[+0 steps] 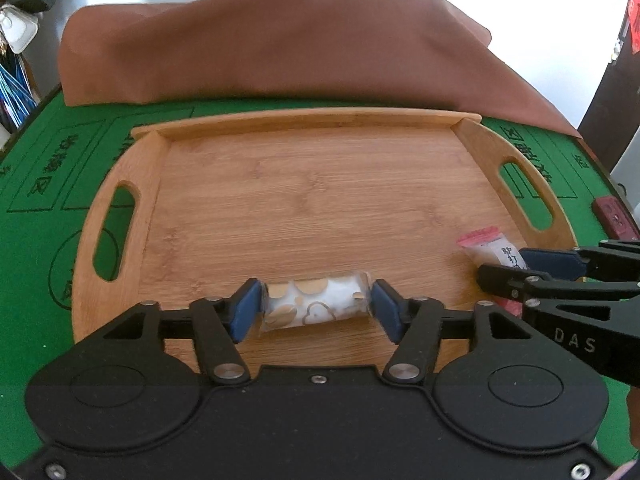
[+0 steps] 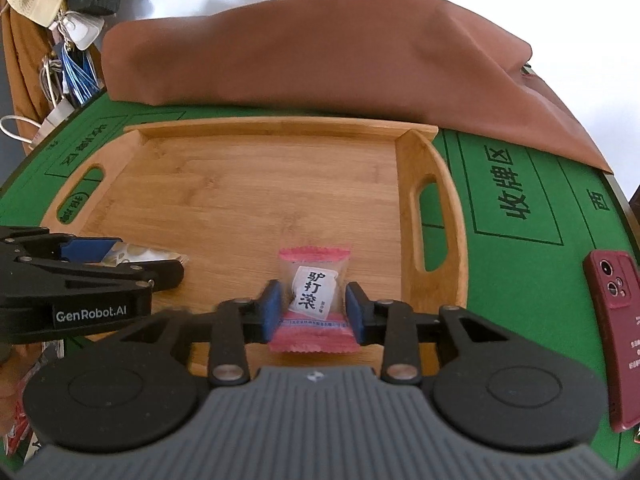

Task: Organize snacks
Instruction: 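Carry both snacks onto the wooden tray and open both tools to release them, then move both open tools back over the snack pile, then grasp the red MXT coffee stick with the left tool while the right tool grasps the green packet, then carry both snacks onto the wooden tray and open both tools, then lift both tools away from the tray toward the snack pile, then lower the open left tool toward the red chocolate bar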

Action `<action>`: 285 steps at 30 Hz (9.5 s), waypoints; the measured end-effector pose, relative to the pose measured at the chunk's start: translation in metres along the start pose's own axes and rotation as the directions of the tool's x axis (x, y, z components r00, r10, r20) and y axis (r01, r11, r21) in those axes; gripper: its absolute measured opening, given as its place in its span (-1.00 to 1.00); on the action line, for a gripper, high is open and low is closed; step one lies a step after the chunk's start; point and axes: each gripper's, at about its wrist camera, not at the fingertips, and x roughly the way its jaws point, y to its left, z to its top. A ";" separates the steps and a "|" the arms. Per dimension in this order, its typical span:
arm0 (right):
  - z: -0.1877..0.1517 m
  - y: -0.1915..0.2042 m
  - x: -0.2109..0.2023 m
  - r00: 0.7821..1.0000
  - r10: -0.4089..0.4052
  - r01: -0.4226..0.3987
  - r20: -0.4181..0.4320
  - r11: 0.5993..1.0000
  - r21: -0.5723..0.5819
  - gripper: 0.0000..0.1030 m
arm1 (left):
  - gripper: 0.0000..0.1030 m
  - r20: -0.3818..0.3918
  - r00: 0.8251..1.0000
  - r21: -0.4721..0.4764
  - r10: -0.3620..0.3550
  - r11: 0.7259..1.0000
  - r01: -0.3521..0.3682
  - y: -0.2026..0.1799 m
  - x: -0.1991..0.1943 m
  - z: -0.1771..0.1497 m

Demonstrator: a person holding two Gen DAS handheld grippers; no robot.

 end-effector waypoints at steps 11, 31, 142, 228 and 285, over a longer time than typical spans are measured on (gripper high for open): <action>-0.011 -0.002 -0.035 0.997 0.013 -0.014 0.072 1.000 0.004 0.50 | 0.74 0.097 0.995 0.041 0.021 0.999 -0.025 0.003 -0.042 -0.015; -0.086 0.009 -0.103 0.983 0.066 -0.062 0.174 0.998 -0.028 0.75 | 0.90 0.214 0.977 0.045 0.006 0.999 -0.016 0.017 -0.125 -0.114; -0.158 0.011 -0.112 0.990 -0.043 0.039 0.133 0.999 0.034 0.08 | -0.54 0.219 0.973 0.052 0.069 0.995 -0.082 0.026 -0.135 -0.184; 0.021 0.051 0.031 1.000 0.010 -0.010 -0.001 1.000 -0.003 0.30 | -0.17 0.083 0.985 -0.056 0.153 0.987 -0.148 0.053 0.005 0.011; -0.137 0.040 -0.107 0.984 0.080 -0.045 0.162 0.977 -0.208 1.00 | 0.97 0.250 0.961 0.022 0.115 0.992 -0.124 0.063 -0.135 -0.180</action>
